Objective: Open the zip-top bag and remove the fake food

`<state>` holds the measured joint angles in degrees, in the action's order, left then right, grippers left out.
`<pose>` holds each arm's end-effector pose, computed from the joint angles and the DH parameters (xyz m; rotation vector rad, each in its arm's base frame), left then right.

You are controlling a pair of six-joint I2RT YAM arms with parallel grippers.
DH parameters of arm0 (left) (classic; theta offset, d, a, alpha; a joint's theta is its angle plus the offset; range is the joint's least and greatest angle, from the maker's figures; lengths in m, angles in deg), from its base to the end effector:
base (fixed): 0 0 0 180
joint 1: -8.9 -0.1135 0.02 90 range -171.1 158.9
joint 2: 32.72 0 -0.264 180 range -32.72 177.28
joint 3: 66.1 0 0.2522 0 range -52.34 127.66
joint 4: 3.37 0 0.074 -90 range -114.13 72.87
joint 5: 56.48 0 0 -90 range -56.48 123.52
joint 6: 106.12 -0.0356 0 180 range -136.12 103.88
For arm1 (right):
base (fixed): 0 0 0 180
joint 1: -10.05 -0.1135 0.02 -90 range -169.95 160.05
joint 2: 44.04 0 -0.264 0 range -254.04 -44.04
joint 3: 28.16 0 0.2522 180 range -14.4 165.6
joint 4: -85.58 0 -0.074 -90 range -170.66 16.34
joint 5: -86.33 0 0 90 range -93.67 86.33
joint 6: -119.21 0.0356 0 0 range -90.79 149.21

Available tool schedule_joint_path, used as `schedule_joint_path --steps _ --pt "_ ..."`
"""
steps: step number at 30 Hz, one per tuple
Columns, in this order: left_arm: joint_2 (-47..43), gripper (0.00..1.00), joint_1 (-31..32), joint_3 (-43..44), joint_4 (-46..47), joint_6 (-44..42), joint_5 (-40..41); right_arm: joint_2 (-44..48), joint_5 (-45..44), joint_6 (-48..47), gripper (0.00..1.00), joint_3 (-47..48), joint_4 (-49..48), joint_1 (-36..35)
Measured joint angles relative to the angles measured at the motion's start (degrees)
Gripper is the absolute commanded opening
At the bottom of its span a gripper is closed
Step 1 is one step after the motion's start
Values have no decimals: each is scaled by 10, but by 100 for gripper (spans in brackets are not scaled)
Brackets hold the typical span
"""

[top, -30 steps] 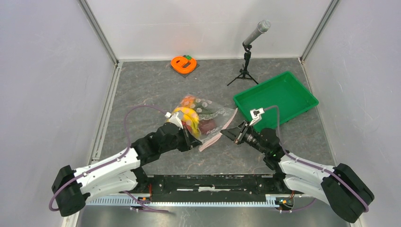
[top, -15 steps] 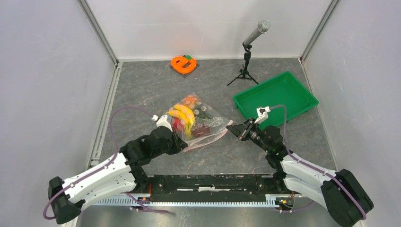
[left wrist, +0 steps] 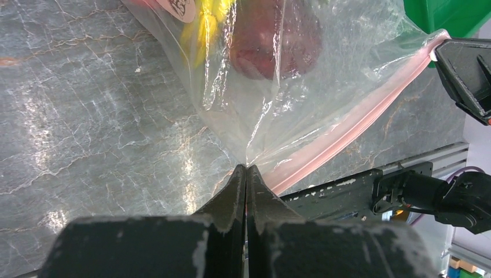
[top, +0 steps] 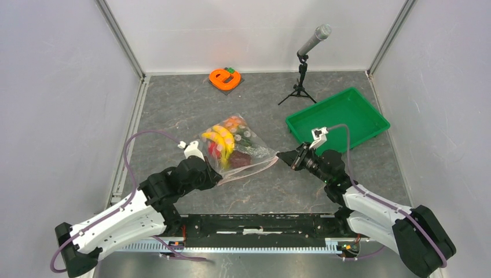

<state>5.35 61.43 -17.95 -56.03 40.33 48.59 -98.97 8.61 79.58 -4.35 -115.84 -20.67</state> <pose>0.0927 -0.1057 0.2471 -0.2191 2.3688 -0.6666 0.1607 0.1043 0.1809 0.1537 1.8943 1.1926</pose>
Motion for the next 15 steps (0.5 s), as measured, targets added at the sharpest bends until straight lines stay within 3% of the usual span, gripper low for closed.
schedule_joint_path --steps 6,10,15 --pt "-7 2 0 16 -18 -7 19 -13 14 -32 20 35 22 0" --pt "-2 2 0 23 -32 -15 31 -18 12 -64 48 60 48 2" --pt "15 2 -1 23 -57 -29 42 -18 -5 -133 68 100 110 17"
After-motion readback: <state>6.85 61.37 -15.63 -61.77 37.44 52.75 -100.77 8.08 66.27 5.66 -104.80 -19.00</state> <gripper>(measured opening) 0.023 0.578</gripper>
